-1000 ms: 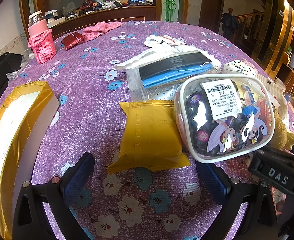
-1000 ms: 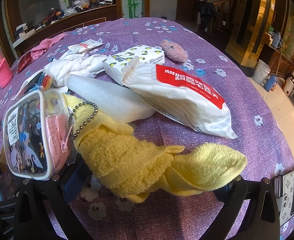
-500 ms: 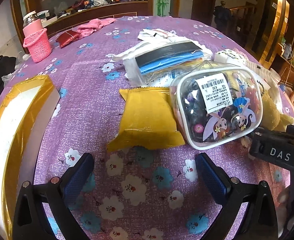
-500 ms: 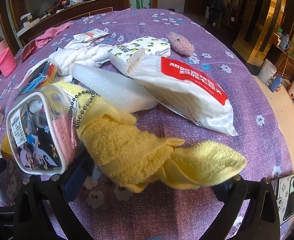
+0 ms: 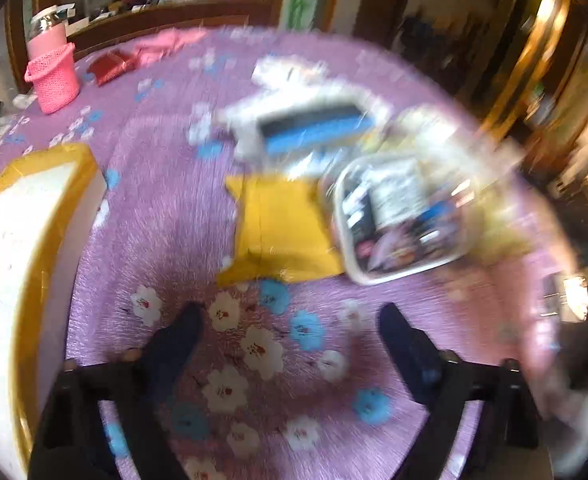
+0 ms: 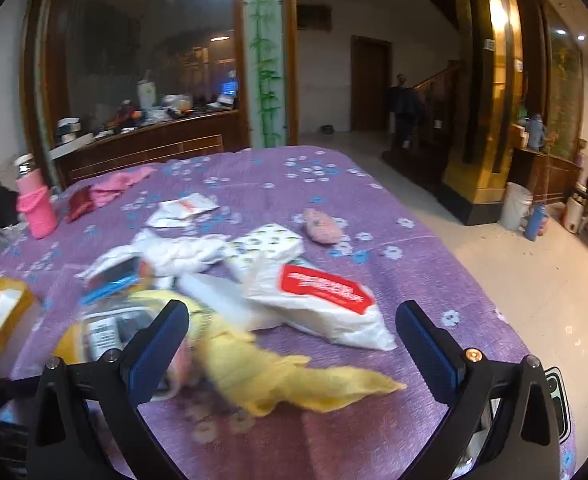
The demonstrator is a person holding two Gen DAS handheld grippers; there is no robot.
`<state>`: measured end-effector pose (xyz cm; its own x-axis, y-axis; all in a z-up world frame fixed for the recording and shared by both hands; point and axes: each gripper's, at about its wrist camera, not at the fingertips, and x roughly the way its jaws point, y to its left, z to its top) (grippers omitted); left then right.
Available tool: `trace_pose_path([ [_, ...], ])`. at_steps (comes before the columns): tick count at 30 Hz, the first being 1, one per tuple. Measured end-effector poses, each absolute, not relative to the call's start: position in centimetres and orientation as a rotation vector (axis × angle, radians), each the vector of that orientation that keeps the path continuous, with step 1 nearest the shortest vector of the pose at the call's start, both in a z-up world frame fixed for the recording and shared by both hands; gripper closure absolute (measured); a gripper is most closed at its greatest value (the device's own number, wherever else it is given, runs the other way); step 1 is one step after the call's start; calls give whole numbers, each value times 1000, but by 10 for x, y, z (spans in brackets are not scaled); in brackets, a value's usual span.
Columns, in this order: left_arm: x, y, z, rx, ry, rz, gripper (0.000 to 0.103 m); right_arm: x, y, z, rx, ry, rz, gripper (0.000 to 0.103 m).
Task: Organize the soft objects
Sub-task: 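Move the left gripper toward the clear cartoon-printed plastic box, then grasp the clear cartoon-printed plastic box with the left gripper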
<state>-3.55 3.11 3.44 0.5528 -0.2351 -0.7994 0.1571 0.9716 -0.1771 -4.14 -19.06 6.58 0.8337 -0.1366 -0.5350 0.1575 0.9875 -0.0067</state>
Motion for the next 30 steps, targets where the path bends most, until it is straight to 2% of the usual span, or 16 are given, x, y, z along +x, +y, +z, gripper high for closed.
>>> trace_pose_path([
  [2,-53,41,60,-38,801,-236,12,-37,-200,59,51,593,-200,0],
  [4,-63,49,77,-12,693,-217,1,-39,-214,62,109,590,-187,0],
  [6,-64,53,88,-25,634,-233,1,-40,-218,63,119,584,-186,0],
  [15,-14,-36,68,183,702,-371,1,-39,-234,55,238,629,-118,0],
  [18,1,-49,58,172,771,-440,1,-38,-242,53,289,637,-125,0],
  [22,-16,-59,54,145,908,-662,14,-34,-250,49,336,664,-124,0],
  [23,-27,-58,57,131,926,-745,14,-35,-250,49,340,662,-123,0],
  [30,-62,-60,76,284,792,-658,9,-39,-250,52,348,648,-119,0],
])
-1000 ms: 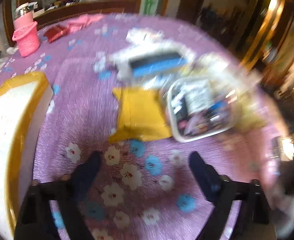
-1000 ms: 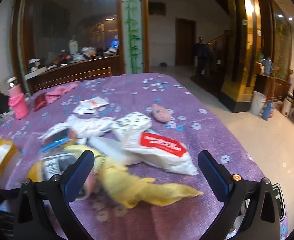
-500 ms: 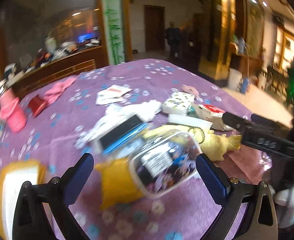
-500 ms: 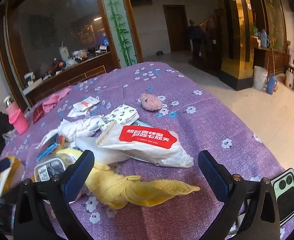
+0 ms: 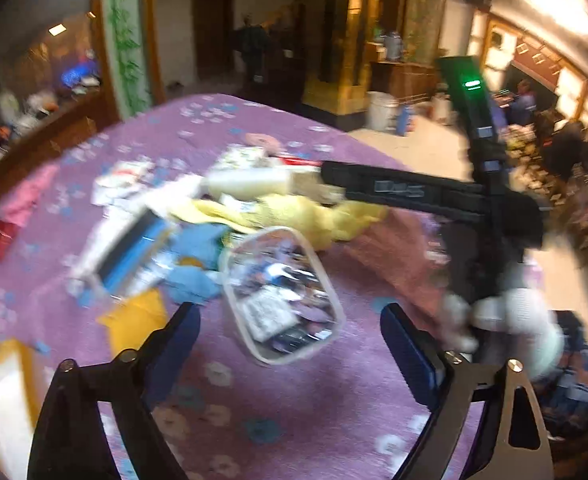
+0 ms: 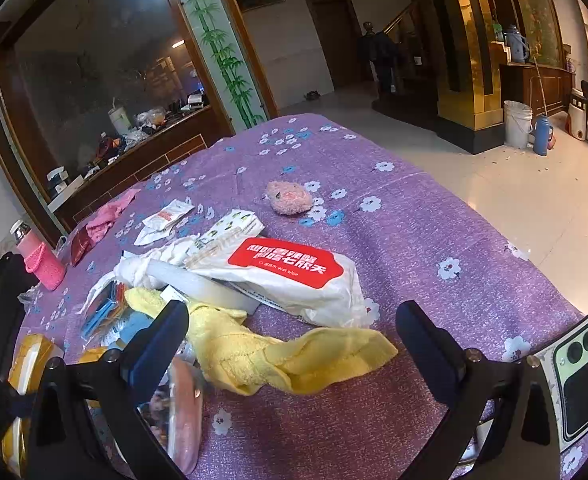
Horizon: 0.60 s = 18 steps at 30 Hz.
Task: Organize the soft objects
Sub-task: 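Grasp the clear cartoon-printed plastic box with the left gripper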
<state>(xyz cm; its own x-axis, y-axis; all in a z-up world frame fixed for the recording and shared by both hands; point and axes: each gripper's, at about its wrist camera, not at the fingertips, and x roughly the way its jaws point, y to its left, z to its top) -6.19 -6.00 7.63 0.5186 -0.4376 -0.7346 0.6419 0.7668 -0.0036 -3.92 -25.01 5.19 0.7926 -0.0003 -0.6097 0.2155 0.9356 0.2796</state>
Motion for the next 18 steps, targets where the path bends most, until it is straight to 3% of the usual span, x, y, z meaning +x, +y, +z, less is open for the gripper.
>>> trace_pose_path([
  [14,-39,-114,27,372,851,-419,10,-38,-253,53,347,654,-139,0],
  [15,-38,-114,23,370,856,-413,13,-38,-253,53,349,653,-139,0],
  [16,-38,-112,21,357,859,-406,23,-38,-253,53,350,652,-140,0],
  [18,-38,-102,23,293,872,-434,23,-38,-254,52,351,651,-143,0],
])
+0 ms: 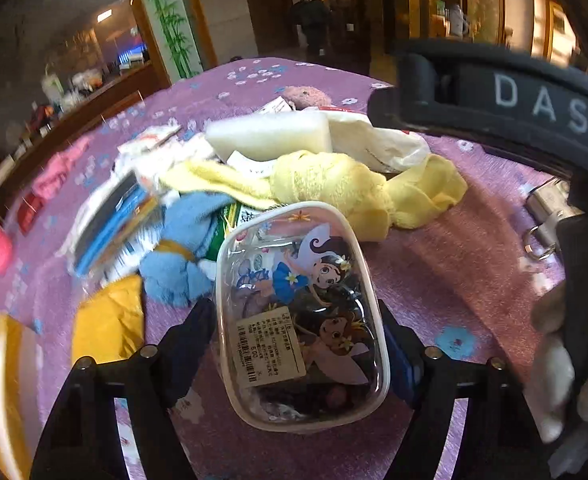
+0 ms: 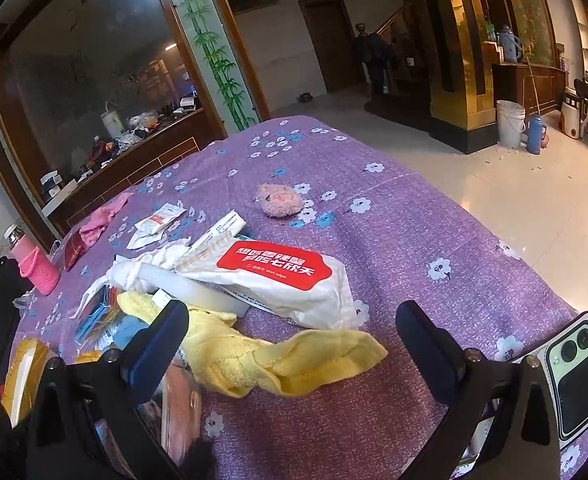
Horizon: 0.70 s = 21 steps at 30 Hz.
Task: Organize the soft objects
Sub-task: 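Grasp the clear cartoon-printed plastic box with the left gripper, then lower the clear box into the yellow-rimmed white box with left while right grasps yellow pouch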
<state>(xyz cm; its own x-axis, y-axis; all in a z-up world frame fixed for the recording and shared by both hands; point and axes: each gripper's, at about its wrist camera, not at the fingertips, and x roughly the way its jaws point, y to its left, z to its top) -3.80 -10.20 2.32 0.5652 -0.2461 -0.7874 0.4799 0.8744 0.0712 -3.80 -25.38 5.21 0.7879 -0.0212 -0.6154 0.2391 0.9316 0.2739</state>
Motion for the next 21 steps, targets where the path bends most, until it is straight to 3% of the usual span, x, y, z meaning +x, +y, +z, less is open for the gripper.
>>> trace_pose_path([
  [13,-112,31,106,-100,723,-402,23,-32,-245,48,295,673,-163,0],
  [21,-138,108,124,-101,627,-230,22,-46,-229,59,301,688,-86,0],
])
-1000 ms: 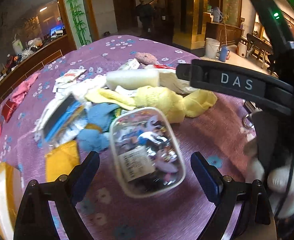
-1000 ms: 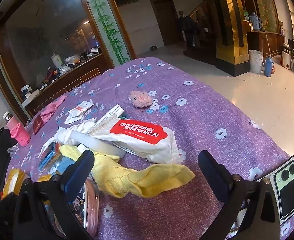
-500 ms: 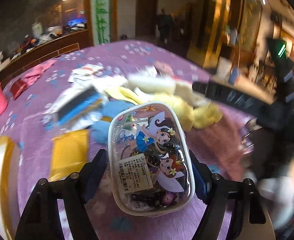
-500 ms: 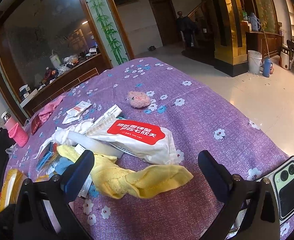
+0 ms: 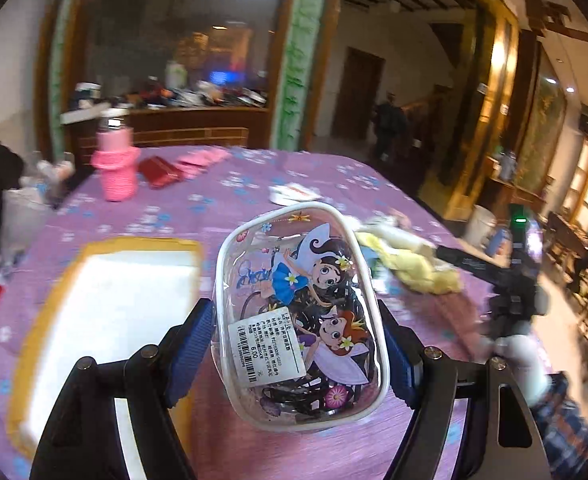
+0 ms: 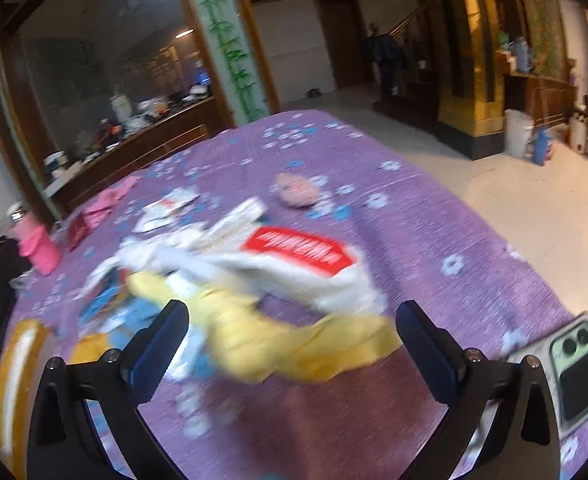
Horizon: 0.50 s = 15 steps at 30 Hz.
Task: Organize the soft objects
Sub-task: 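Lower the clear box into the yellow-rimmed white box with left while right grasps yellow pouch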
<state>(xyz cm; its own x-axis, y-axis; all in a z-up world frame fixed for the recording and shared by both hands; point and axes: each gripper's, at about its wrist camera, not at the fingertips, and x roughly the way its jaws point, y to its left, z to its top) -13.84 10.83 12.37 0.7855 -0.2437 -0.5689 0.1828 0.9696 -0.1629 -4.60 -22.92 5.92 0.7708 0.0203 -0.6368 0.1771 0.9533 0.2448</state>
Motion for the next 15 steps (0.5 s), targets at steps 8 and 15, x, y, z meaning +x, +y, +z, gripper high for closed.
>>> trace_pose_path([
  [8,-144,165,103,-190,624,-151,22,-57,-114,81,156,809,290,0],
  [15,-155,190,96,-202,632,-104,22,-22,-49,50,119,960,329,1],
])
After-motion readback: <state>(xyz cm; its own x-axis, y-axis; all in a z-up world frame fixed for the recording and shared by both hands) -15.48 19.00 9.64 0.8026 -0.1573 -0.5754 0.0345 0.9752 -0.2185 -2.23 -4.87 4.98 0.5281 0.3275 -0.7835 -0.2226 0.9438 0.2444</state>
